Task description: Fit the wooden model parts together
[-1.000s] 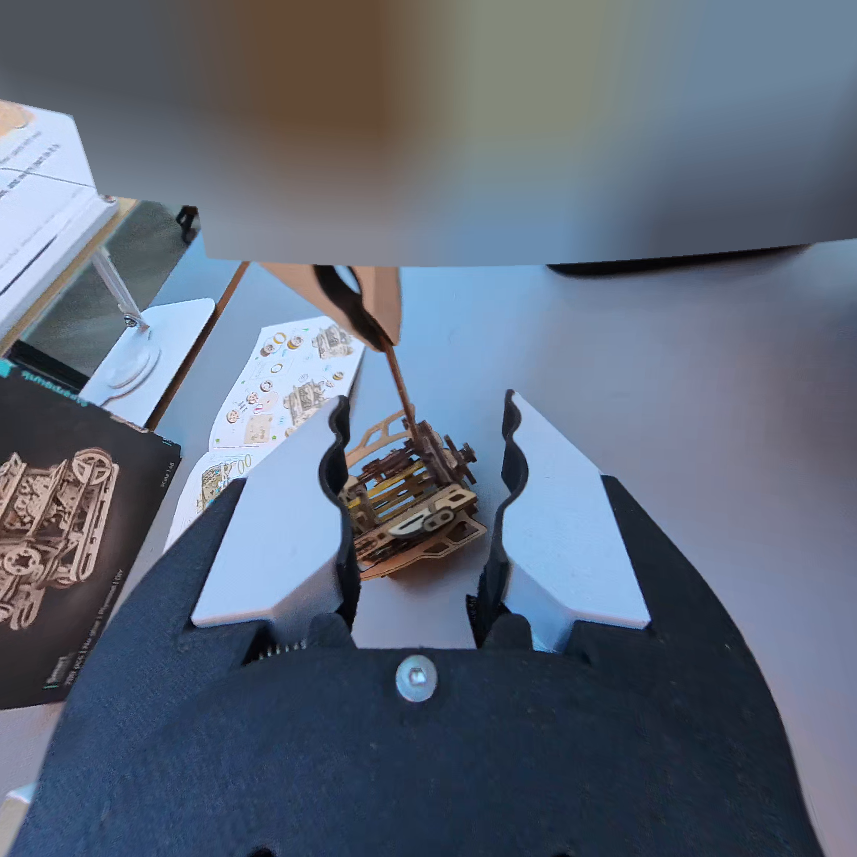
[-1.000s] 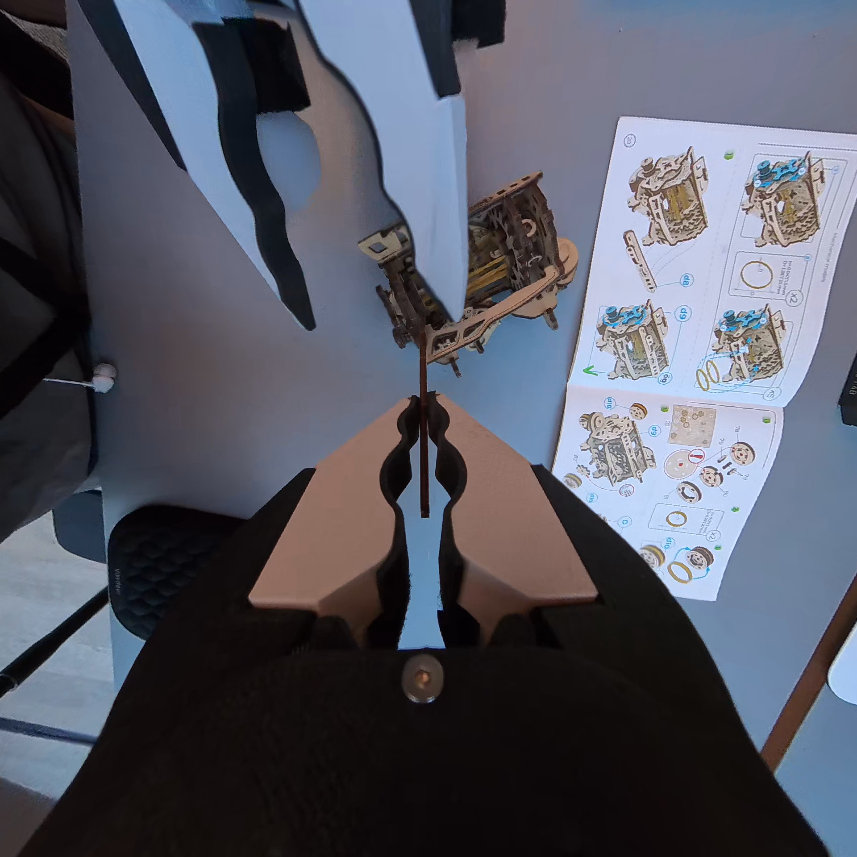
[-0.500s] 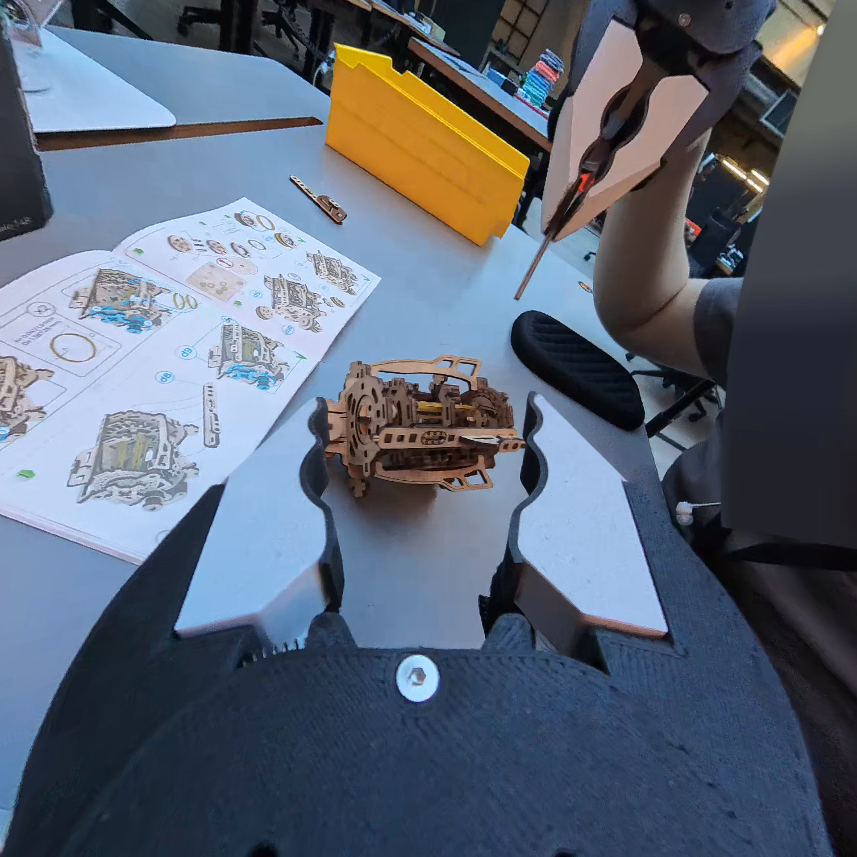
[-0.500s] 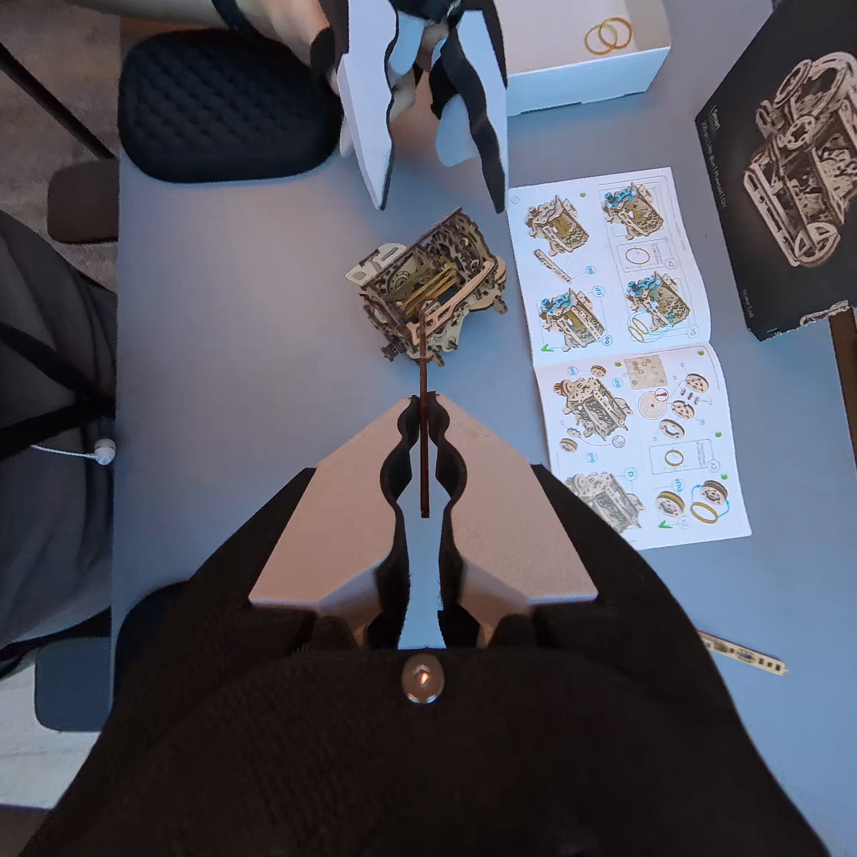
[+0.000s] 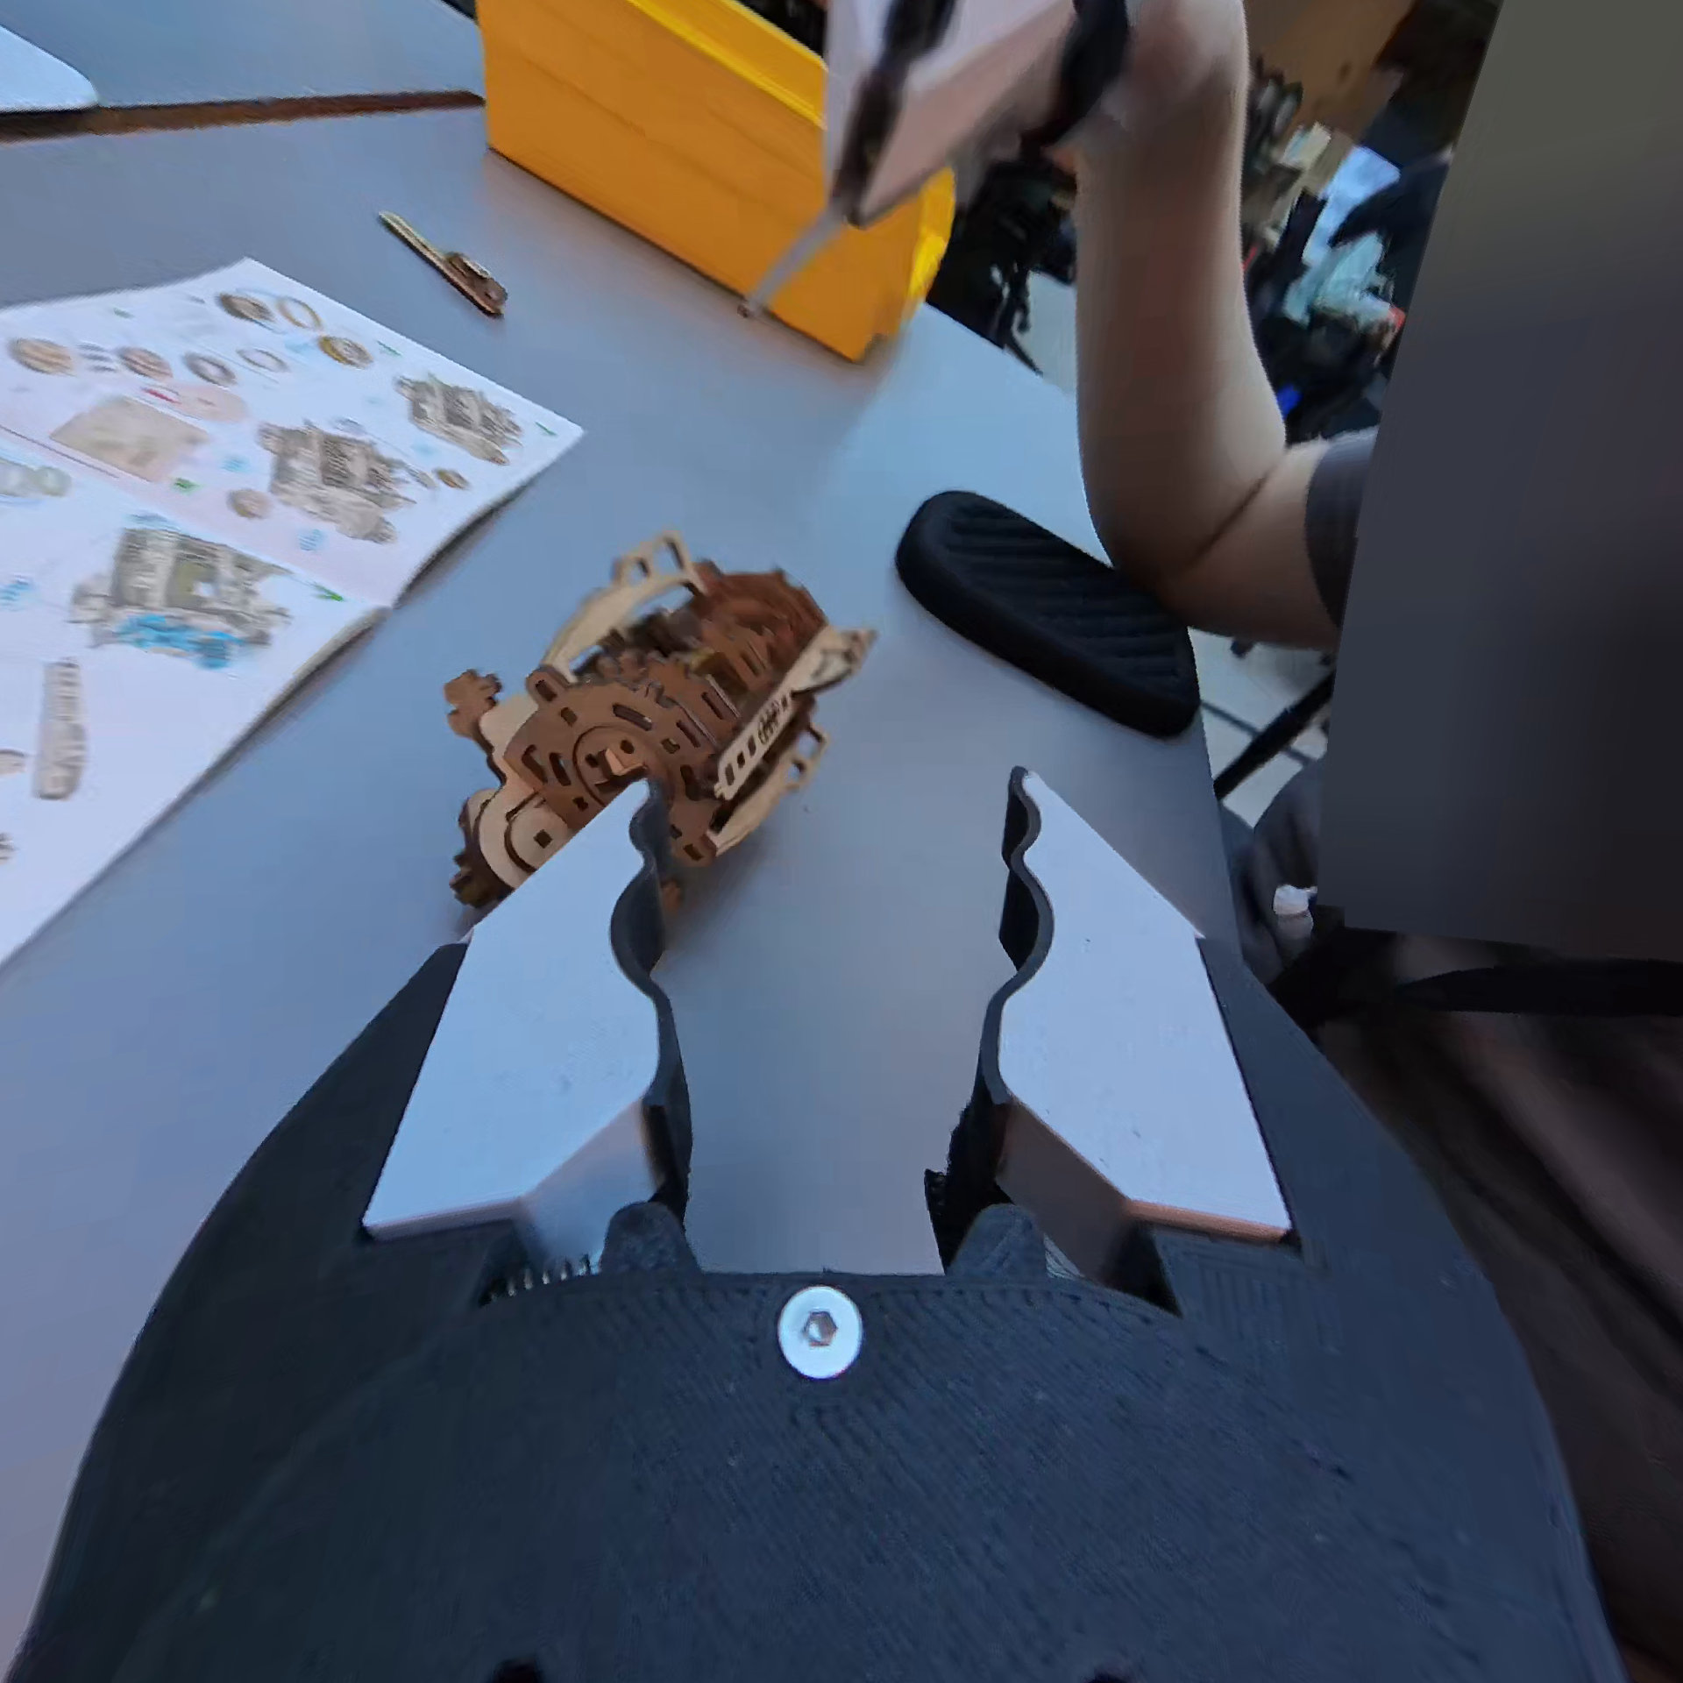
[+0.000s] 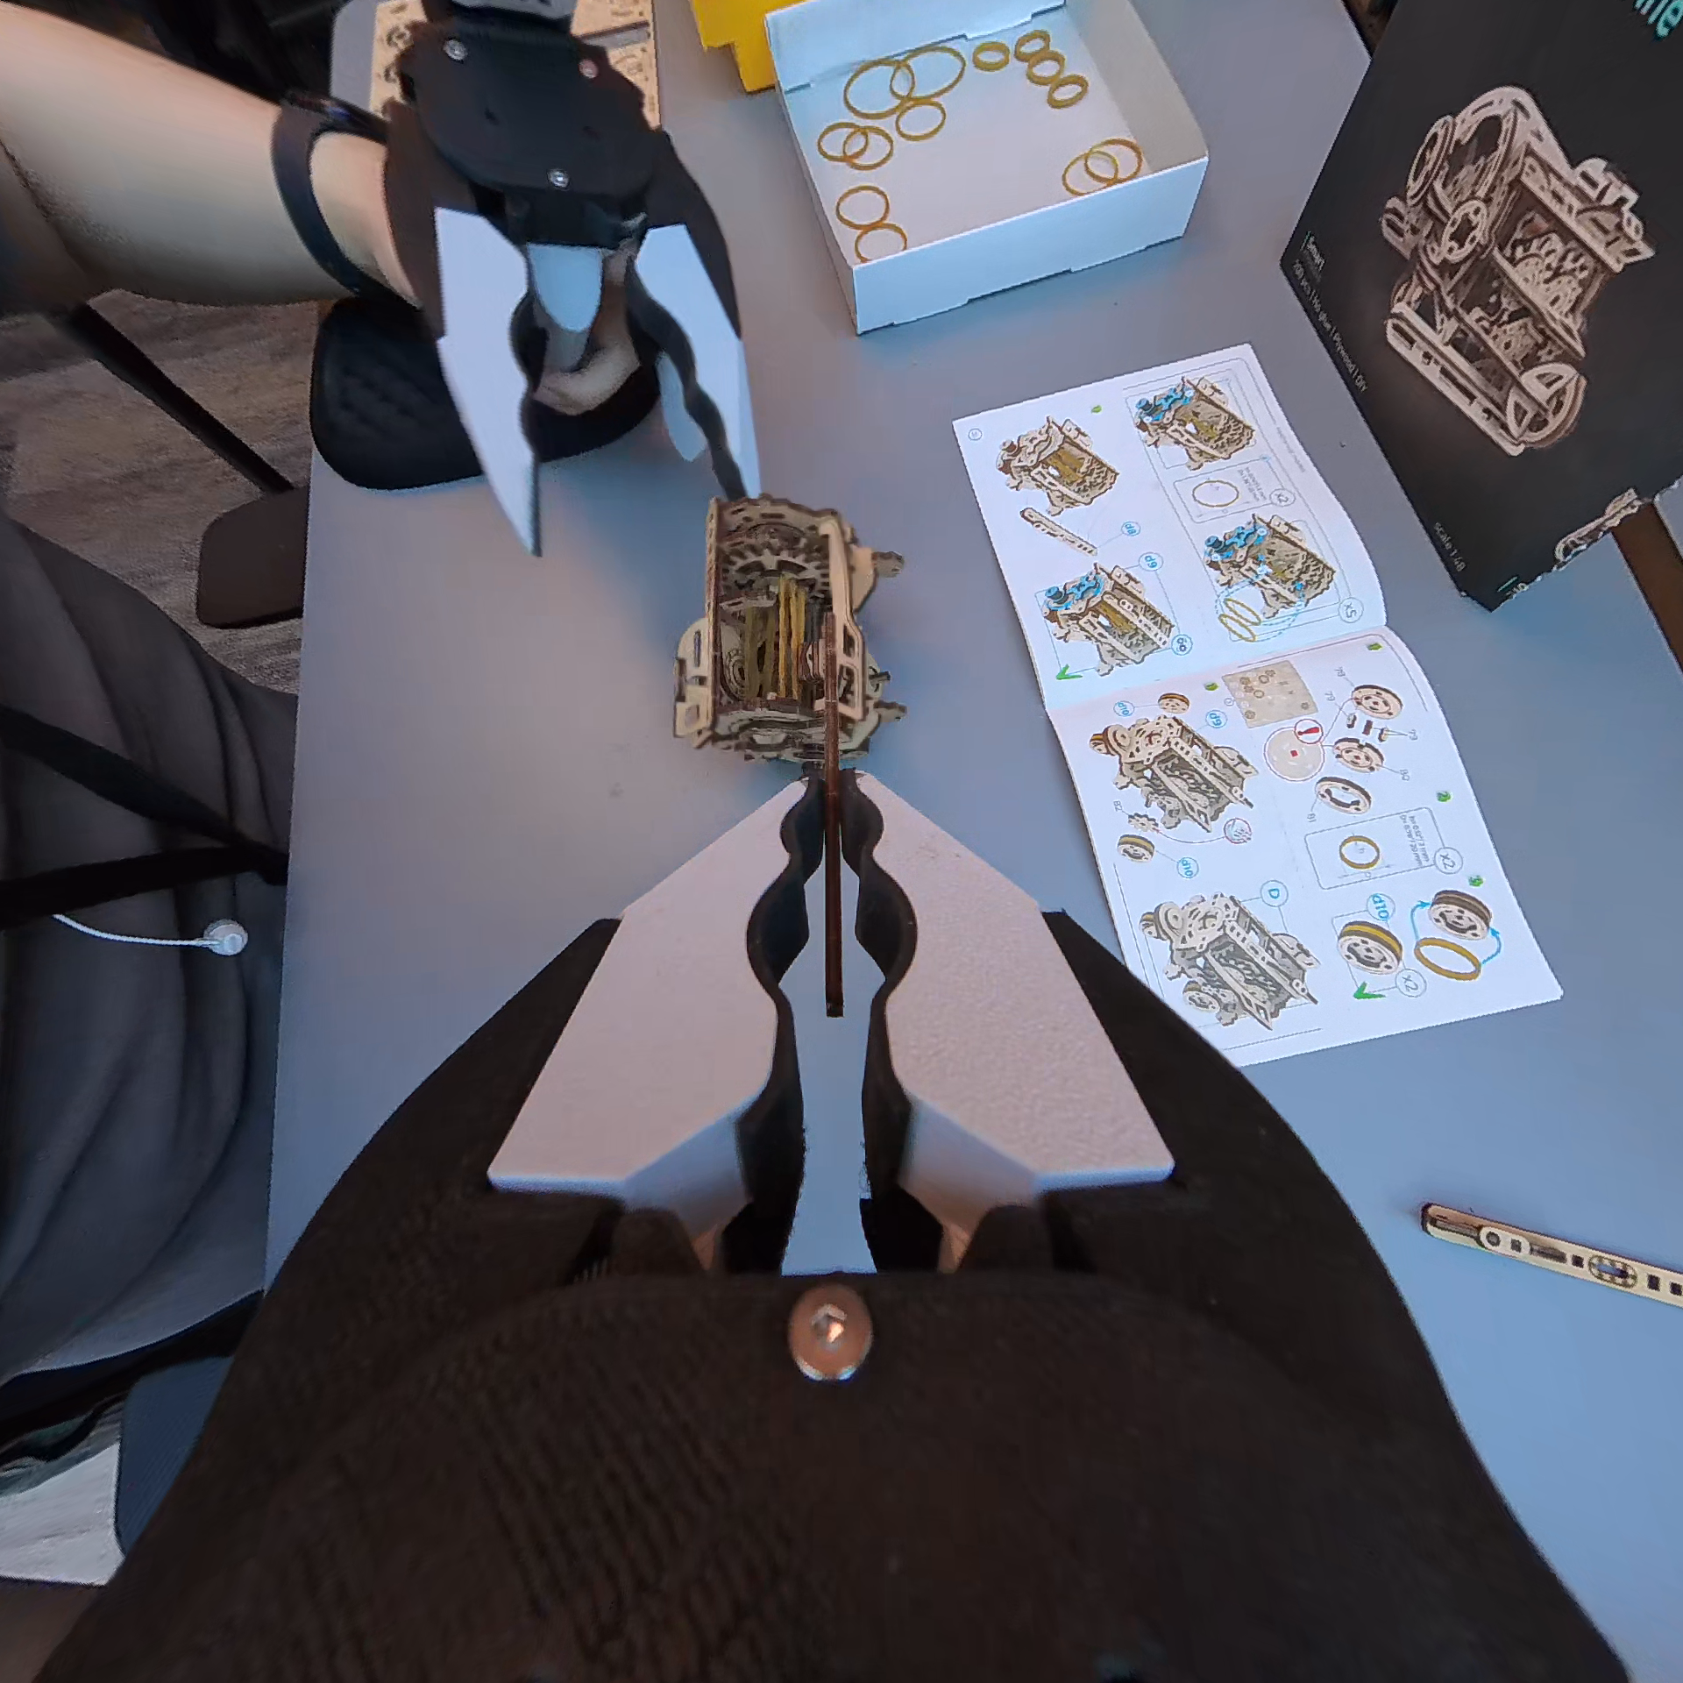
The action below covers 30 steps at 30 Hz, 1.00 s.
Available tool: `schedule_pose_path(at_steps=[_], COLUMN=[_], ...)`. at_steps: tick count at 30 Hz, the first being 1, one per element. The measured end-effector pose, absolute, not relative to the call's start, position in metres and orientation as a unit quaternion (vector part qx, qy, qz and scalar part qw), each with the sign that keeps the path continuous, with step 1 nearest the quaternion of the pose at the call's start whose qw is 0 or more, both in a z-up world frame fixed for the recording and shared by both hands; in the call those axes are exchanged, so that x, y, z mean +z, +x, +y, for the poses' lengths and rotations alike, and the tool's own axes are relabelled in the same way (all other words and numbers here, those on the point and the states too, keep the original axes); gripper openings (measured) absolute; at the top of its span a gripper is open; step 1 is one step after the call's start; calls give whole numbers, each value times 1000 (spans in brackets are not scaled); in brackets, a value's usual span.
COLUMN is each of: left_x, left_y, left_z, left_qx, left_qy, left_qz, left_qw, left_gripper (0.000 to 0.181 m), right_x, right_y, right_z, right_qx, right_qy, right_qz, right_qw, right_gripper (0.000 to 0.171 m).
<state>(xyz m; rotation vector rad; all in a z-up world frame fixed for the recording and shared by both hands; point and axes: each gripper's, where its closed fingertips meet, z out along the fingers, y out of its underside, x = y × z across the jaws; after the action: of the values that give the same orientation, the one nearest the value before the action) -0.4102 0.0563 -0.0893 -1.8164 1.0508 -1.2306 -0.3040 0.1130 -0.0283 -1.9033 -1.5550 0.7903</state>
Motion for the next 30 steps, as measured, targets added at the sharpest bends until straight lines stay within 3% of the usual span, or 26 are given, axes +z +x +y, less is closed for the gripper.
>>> schedule_pose_path(at_steps=[5, 10, 15, 25, 30], left_x=[-108, -94, -87, -112, -116], left_y=[-401, -413, -426, -407, -397], left_z=[22, 35, 68, 83, 80], left_qx=[-439, -433, -332, -409, -426], left_qy=[-715, -727, -730, -728, -719], left_qz=[452, 385, 370, 430, 444], left_qw=[302, 370, 469, 344, 324], left_gripper=[70, 63, 95, 97, 110], right_x=[-32, -42, -50, -58, -48], right_y=[-300, -299, -306, -315, -326], right_z=[114, 115, 110, 101, 95], right_qx=[297, 284, 255, 166, 119], right_qy=[-712, -718, -714, -712, -698], right_qz=[-576, -576, -590, -627, -657], right_qw=[269, 268, 276, 270, 260], right_gripper=[1, 1, 1, 1, 1])
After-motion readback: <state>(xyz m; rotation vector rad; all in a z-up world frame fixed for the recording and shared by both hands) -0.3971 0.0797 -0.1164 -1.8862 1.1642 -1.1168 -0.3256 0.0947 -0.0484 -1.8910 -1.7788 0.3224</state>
